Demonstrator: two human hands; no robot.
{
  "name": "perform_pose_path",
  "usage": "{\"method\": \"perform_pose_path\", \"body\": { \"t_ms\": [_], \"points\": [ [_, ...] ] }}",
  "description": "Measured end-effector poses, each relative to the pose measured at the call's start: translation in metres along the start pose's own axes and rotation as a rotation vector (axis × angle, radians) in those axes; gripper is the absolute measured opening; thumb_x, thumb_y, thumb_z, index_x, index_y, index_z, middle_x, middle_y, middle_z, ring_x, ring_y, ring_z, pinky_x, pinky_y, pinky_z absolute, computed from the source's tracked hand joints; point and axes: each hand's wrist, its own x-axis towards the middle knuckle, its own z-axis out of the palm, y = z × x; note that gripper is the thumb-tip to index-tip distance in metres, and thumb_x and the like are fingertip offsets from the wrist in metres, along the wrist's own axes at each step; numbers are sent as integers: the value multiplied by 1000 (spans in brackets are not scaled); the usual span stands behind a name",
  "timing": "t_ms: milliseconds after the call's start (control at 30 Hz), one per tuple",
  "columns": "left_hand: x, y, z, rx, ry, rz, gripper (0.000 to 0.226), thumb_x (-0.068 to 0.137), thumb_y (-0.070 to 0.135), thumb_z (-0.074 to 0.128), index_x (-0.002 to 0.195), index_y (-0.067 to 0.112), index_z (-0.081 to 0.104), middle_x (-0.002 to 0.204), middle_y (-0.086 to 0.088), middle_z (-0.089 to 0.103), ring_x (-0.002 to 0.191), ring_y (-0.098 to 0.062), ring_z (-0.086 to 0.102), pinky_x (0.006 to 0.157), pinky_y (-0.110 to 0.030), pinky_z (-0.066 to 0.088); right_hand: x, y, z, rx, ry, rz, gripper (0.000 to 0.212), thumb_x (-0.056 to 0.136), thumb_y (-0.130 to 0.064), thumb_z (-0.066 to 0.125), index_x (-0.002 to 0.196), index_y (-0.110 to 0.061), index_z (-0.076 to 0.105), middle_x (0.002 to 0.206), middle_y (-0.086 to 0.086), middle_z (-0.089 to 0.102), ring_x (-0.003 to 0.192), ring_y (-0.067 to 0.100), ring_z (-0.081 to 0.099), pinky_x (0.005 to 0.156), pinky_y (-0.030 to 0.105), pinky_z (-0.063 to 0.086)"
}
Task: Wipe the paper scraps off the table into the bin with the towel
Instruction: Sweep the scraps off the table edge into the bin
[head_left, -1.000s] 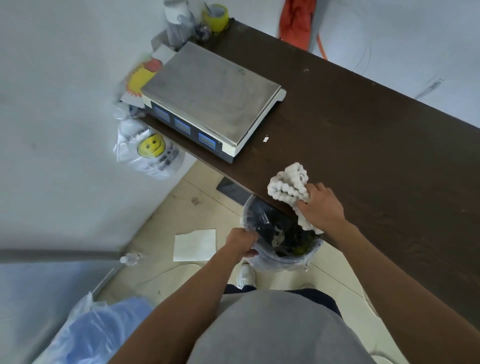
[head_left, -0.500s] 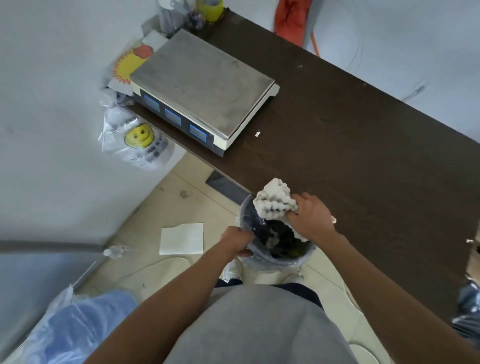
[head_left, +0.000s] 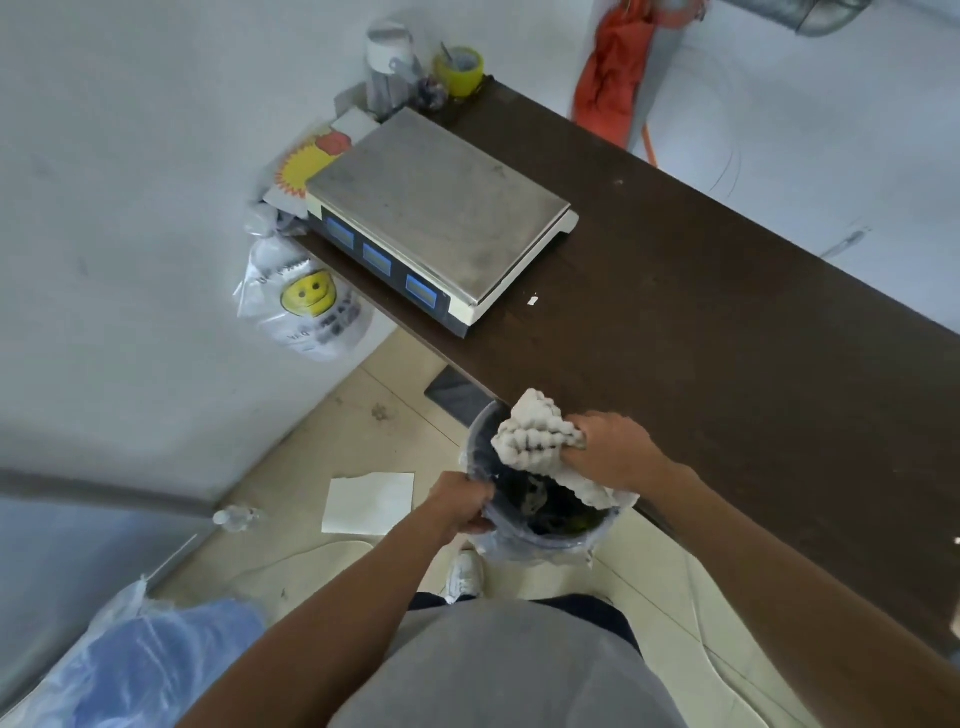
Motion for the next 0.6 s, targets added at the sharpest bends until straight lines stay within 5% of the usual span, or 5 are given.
{"method": "perform_pose_path", "body": {
  "t_ms": [267, 467, 600],
  "points": [
    [-7, 0, -20, -124, 31, 8, 24, 85, 6, 65, 107, -3, 66, 109, -23, 71, 83, -33, 77, 71, -39, 66, 39, -2, -26, -186, 161, 25, 51, 94, -37, 52, 139, -15, 45, 123, 14, 48, 115, 34, 50, 96, 44, 44],
    [-2, -3, -21, -161, 42, -26, 27, 85, 5, 61, 110, -5, 65, 106, -26, 71, 78, -35, 76, 62, -35, 63, 21, -24, 1, -178, 44, -148, 49, 90, -46, 52, 133, -23, 52, 114, 8, 51, 109, 30, 52, 91, 41, 45],
    [6, -8, -15, -173, 37, -26, 27, 86, 6, 59, 110, -4, 65, 102, -26, 72, 80, -35, 76, 63, -35, 63, 5, -18, 6, -171, 230, -159, 49, 90, -43, 53, 136, -25, 51, 112, 4, 50, 104, 25, 51, 90, 40, 40]
  ]
}}
